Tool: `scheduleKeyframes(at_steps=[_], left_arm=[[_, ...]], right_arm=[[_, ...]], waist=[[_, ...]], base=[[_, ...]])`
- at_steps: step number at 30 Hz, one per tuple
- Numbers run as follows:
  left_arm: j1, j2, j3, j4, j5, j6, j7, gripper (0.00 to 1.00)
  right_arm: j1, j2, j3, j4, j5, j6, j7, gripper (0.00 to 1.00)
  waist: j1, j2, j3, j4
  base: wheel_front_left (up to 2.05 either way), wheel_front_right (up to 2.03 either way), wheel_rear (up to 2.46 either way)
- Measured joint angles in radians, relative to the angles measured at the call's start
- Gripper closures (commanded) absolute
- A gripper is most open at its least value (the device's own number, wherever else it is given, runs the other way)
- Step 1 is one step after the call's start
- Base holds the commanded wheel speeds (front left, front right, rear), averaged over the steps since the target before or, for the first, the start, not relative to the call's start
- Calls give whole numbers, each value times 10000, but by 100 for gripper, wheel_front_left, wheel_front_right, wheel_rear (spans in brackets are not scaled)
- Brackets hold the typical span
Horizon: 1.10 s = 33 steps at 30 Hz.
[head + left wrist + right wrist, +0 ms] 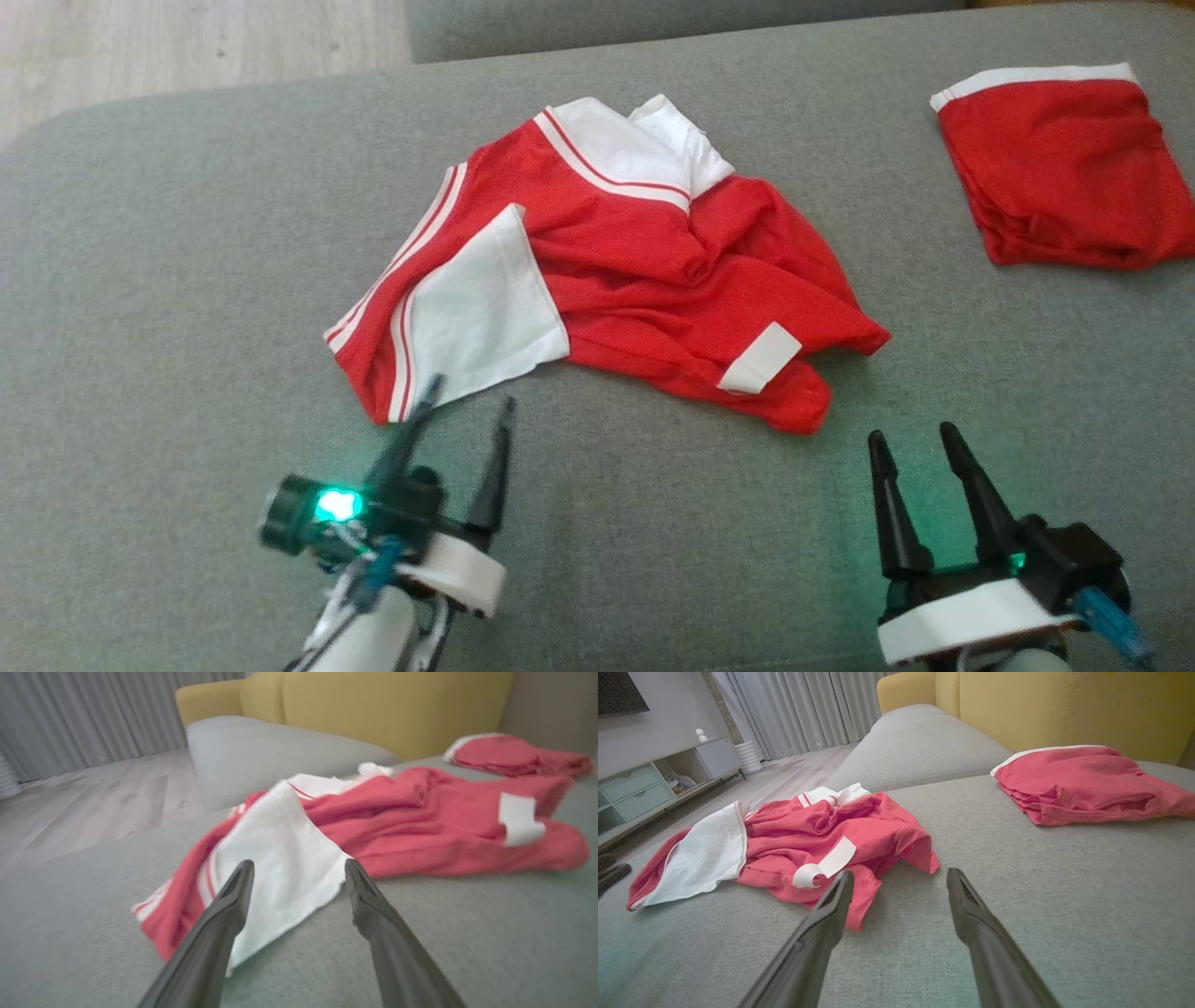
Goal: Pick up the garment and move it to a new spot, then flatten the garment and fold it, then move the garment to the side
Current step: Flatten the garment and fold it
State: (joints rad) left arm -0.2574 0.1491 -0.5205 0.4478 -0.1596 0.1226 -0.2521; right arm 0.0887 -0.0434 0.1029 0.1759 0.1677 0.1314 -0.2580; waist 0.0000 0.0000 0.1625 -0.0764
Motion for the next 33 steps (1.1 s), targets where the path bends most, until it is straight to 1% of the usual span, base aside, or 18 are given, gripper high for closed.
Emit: scheduleKeyframes(at_steps=[2, 4, 5, 9, 11, 17, 19, 20, 21, 22, 23, 24, 30, 33], left_arm=[[-409, -121, -414, 694, 408, -98, 19, 0], [-1006, -284, -644, 1350, 568, -174, 201, 0], [-1006, -284, -644, 1350, 568, -174, 201, 0], [-2117, -610, -663, 2253, 566, -234, 293, 0], [-2459, -681, -665, 2656, 564, -270, 293, 0], [-2828, -759, -660, 3925, 489, -265, 322, 0], [-2953, -790, -658, 4125, 376, -265, 293, 0], [-3034, -813, -658, 4192, 357, -265, 290, 21], [-3128, -848, -660, 4249, 357, -265, 230, 52], [-3203, -876, -660, 4282, 355, -265, 215, 71], [-3255, -903, -660, 4289, 343, -263, 186, 97], [-3301, -924, -663, 4288, 343, -261, 119, 100], [-3203, -970, -704, 3829, 8, -274, 29, 100], [-2834, -968, -886, 3342, -4, -403, 27, 100]], right_arm=[[-51, 0, 159, 13, -23, 0, 0, 0], [-174, 2, 234, 29, -23, 0, 0, 0], [-174, 2, 234, 29, -23, 0, 0, 0], [-398, -2, 236, 12, -21, 0, 0, 0], [-403, -2, 245, 8, -21, 0, 0, 0], [-434, -2, 247, 8, -17, 0, 0, 0], [-517, -2, 247, 8, -17, 0, 0, 0], [-586, -2, 247, 6, -17, 0, 0, 0], [-637, -2, 245, -4, -17, 0, 0, 0], [-667, -2, 244, -6, -17, 0, 0, 0], [-677, -2, 236, -6, -17, 0, 0, 0], [-677, -2, 217, -4, -17, 0, 0, 0], [-648, -2, 94, 27, -17, 0, 0, 0], [-573, -2, 79, 138, -17, 0, 0, 0]], waist=[[0, 0, 82, -85], [0, 0, 178, -198], [0, 0, 178, -198], [0, 0, 399, -477], [1, 0, 526, -617], [1, 0, 847, -974], [1, 0, 921, -1048], [1, 0, 949, -1071], [1, 0, 972, -1083], [1, 0, 985, -1085], [2, 0, 988, -1076], [1, 0, 983, -1060], [0, 0, 823, -822], [0, 0, 698, -614]], base=[[0, 0, 0], [0, 0, 0], [0, 0, 0], [0, 0, 0], [0, 0, 0], [0, 0, 0], [0, 0, 0], [0, 0, 0], [0, 0, 0], [0, 0, 0], [0, 0, 0], [0, 0, 0], [0, 0, 0], [0, 0, 0]])
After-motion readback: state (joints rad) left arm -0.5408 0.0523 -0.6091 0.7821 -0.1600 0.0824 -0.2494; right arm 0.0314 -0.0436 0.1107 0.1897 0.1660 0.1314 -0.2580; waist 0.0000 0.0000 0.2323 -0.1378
